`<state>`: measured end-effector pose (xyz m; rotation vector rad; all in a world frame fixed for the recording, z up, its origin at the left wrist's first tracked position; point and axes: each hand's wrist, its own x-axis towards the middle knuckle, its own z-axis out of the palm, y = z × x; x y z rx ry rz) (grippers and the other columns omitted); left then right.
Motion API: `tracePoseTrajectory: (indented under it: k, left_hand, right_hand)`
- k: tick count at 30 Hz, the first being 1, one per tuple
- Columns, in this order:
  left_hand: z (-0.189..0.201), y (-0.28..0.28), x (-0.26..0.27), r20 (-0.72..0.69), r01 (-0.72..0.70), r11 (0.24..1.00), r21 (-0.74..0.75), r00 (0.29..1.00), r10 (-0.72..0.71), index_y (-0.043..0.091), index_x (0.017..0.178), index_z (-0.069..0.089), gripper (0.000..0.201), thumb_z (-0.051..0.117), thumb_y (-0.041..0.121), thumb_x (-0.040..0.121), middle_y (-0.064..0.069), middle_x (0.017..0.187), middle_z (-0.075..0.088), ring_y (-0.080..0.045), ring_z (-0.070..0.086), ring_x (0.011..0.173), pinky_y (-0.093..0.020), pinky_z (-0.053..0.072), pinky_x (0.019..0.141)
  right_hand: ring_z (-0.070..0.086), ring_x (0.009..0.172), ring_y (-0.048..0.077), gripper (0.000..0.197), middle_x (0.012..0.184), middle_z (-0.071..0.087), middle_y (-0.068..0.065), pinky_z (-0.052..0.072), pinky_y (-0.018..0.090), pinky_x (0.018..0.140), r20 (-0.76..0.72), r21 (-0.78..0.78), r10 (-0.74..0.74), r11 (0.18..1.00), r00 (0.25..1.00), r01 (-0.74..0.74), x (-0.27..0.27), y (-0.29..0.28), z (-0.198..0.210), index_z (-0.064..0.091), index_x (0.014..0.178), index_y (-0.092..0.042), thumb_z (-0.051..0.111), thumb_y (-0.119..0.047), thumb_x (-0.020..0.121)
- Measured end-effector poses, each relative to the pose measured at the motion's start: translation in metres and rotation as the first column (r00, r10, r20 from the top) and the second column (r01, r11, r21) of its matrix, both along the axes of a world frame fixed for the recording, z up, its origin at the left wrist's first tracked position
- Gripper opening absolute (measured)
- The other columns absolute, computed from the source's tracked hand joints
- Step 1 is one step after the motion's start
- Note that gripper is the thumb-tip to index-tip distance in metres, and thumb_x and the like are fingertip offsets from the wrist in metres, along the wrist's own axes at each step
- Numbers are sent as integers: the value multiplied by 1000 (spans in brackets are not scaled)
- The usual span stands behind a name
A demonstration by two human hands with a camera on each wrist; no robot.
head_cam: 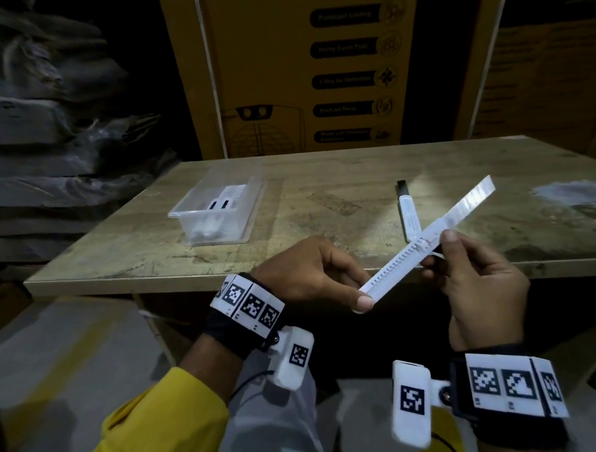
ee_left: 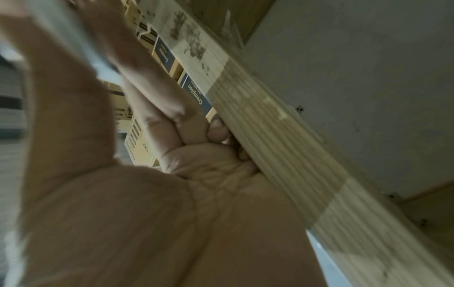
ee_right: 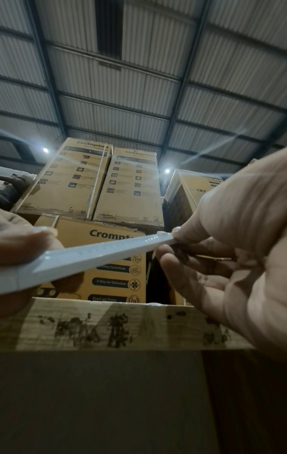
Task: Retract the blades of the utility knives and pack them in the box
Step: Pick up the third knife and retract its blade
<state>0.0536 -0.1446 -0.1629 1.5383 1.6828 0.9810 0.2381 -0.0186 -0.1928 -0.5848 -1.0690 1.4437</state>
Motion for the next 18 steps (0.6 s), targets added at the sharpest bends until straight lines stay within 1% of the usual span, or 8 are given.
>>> tracePoseTrajectory:
  k: [2,4,5,9,13,15,17,18]
  left_hand:
    - [-1,1,0,-10,-12,1000,6,1000,12,14,103,88,18,92,13,86,-1,90,87,-15,80,85,-36,63,92]
    - [-2,2,0,-19,-23,1000,12,1000,23,12,102,88,17,92,13,86,1,88,86,-11,79,82,-27,62,87]
    - [-3,2,1,-24,-26,1000,16,999,26,11,102,88,17,93,13,86,1,87,86,-10,80,81,-26,61,86]
    - [-5,2,1,-30,-32,999,19,999,32,8,103,88,20,93,14,85,-1,87,87,-12,80,80,-28,61,88]
    - [-4,3,0,-40,-30,999,12,999,31,8,105,87,21,93,14,86,-2,89,87,-12,80,81,-26,62,87]
    - [-4,2,0,-40,-33,999,14,999,34,8,105,87,22,93,15,86,-4,90,87,-15,80,84,-32,62,90]
    - [-5,2,0,-42,-36,999,16,998,37,8,105,87,22,93,16,86,-6,91,87,-18,80,85,-37,62,94]
    - [-5,2,0,-46,-36,999,16,998,37,7,105,87,21,93,16,86,-6,91,87,-19,80,86,-38,62,94]
  right_hand:
    - [75,74,23,12,87,80,7,58,29,60,32,9,46,999,998,-46,-1,-1,1,77,86,-17,69,-20,95]
    - [75,78,25,12,87,80,8,60,32,63,63,18,77,997,995,-79,-1,-1,2,77,87,-16,69,-22,95]
    - [75,77,26,13,88,79,10,61,32,63,69,20,83,996,994,-84,-1,0,3,77,87,-15,69,-23,95]
    - [75,74,28,15,85,79,11,60,31,61,91,34,94,995,991,-97,4,3,5,77,84,-13,70,-24,93]
    - [75,74,31,14,85,79,12,62,37,67,131,64,71,995,989,-80,5,5,3,76,84,-11,71,-21,93]
    - [74,72,28,14,82,79,9,63,36,67,129,62,56,996,990,-64,3,6,2,75,82,-11,70,-17,94]
    - [74,71,22,13,80,78,6,62,32,67,125,52,46,997,991,-52,1,7,0,74,82,-13,70,-15,94]
    - [74,70,19,12,80,78,5,61,30,67,125,45,47,998,991,-53,-1,7,-1,74,82,-15,70,-14,93]
